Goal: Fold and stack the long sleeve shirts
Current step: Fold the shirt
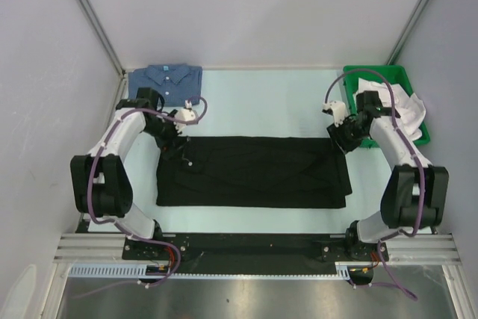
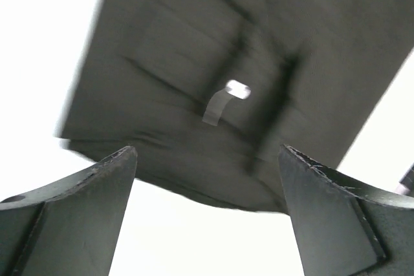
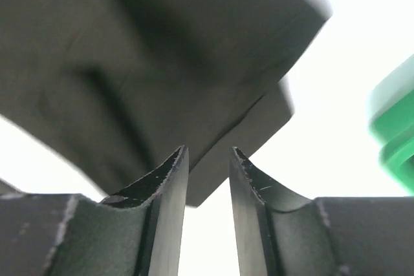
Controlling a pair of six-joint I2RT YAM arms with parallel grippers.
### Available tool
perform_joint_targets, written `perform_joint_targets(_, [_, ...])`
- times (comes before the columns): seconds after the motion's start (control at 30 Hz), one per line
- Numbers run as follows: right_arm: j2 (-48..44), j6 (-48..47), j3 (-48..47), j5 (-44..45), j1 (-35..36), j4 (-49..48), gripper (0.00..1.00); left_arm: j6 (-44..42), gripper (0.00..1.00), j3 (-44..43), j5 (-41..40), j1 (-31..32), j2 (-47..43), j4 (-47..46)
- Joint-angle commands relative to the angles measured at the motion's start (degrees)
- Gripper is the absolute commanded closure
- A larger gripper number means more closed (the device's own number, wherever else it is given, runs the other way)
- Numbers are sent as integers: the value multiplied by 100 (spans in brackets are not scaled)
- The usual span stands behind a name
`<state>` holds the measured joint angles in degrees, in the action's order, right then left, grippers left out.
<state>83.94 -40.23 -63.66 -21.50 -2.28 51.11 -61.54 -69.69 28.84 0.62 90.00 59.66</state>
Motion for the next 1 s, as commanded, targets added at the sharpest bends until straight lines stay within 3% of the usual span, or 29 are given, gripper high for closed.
perform_joint_targets(0.0, [1252, 673, -865, 338, 44, -952, 64, 739, 6, -729, 61, -45, 746, -543])
perform_joint_targets(0.2, [2485, 683, -1833, 840, 44, -1094, 63, 1232, 4, -1486, -63, -45, 1380, -640])
perform_joint_targets(0.53, [3242, 279, -2212, 418, 131, -401, 57, 1355, 2, -1127, -239, -45, 1398, -868])
perform_joint_targets(0.63, [3409, 59, -2256, 427, 211, -164, 63, 1469, 2, -977, -239, -45, 1354, -929])
perform_joint_targets(0.73, [3497, -239, -2414, 330, 395, 74, 77, 1609, 2, -854, -195, -220, 1302, -973])
perform_joint_targets(0.77, [3524, -301, -2467, 348, 430, 92, 94, 1671, 2, -836, -186, -264, 1284, -991])
perform_joint_targets(0.8, [3585, -362, -2624, 426, 474, 101, 100, 1706, 2, -827, -168, -282, 1275, -1009])
perform_joint_targets(0.97, [3980, -109, -3415, 997, 545, -513, 100, 2066, 2, -818, -116, -440, 1213, -1175])
